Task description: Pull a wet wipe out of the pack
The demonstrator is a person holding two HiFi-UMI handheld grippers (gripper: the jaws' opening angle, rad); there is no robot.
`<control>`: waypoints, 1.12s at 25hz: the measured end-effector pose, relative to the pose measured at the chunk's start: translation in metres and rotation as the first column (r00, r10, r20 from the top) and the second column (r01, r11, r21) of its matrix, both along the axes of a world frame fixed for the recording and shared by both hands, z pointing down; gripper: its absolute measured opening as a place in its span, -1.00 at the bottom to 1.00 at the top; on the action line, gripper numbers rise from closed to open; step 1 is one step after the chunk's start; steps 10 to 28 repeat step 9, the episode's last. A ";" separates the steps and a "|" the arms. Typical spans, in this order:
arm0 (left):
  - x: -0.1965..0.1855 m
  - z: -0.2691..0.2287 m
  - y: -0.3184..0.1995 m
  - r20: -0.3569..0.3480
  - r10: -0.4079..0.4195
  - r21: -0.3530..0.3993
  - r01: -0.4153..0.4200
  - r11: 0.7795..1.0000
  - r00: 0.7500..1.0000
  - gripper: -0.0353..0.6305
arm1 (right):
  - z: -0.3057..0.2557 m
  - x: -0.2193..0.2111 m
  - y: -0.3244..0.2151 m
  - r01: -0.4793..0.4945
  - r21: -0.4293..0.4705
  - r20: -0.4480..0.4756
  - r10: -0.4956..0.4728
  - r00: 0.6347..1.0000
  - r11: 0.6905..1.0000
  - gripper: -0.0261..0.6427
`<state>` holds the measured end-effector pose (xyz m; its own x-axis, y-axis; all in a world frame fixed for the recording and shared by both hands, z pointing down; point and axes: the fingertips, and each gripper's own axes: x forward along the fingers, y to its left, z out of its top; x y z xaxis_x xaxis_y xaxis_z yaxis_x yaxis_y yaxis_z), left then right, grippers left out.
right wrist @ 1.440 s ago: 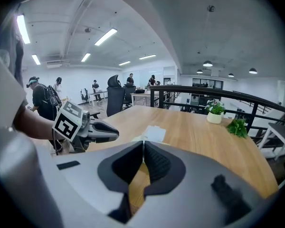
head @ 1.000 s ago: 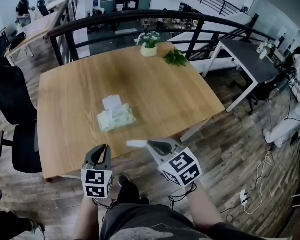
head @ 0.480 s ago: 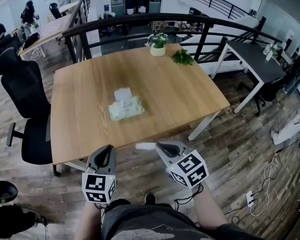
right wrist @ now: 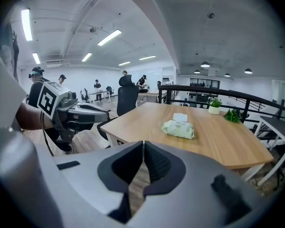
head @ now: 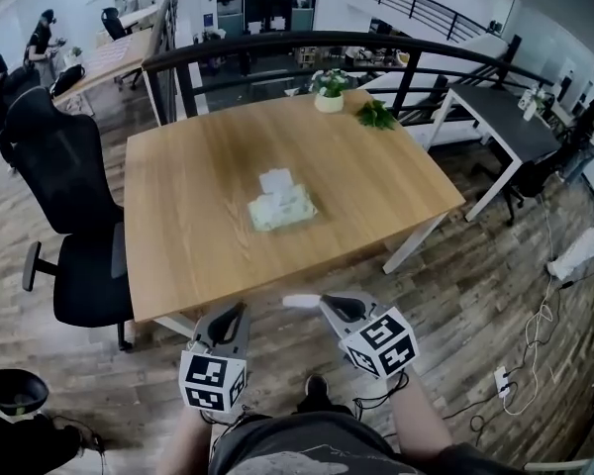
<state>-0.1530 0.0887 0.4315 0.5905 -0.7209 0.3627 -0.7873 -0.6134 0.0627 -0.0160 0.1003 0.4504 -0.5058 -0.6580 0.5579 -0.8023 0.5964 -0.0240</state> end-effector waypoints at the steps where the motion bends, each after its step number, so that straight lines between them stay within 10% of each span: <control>1: -0.010 0.001 0.005 -0.008 -0.001 -0.005 0.001 1.000 1.000 -0.82 | -0.001 -0.009 0.004 0.001 0.002 -0.005 -0.001 1.000 1.000 -0.84; 9: -0.069 0.002 0.048 -0.015 0.017 0.006 -0.017 1.000 1.000 -0.82 | -0.006 -0.067 0.047 0.005 0.016 -0.049 -0.004 0.999 1.000 -0.84; 28: -0.069 0.002 0.048 -0.015 0.017 0.006 -0.017 1.000 1.000 -0.82 | -0.006 -0.067 0.047 0.005 0.016 -0.049 -0.004 0.999 1.000 -0.84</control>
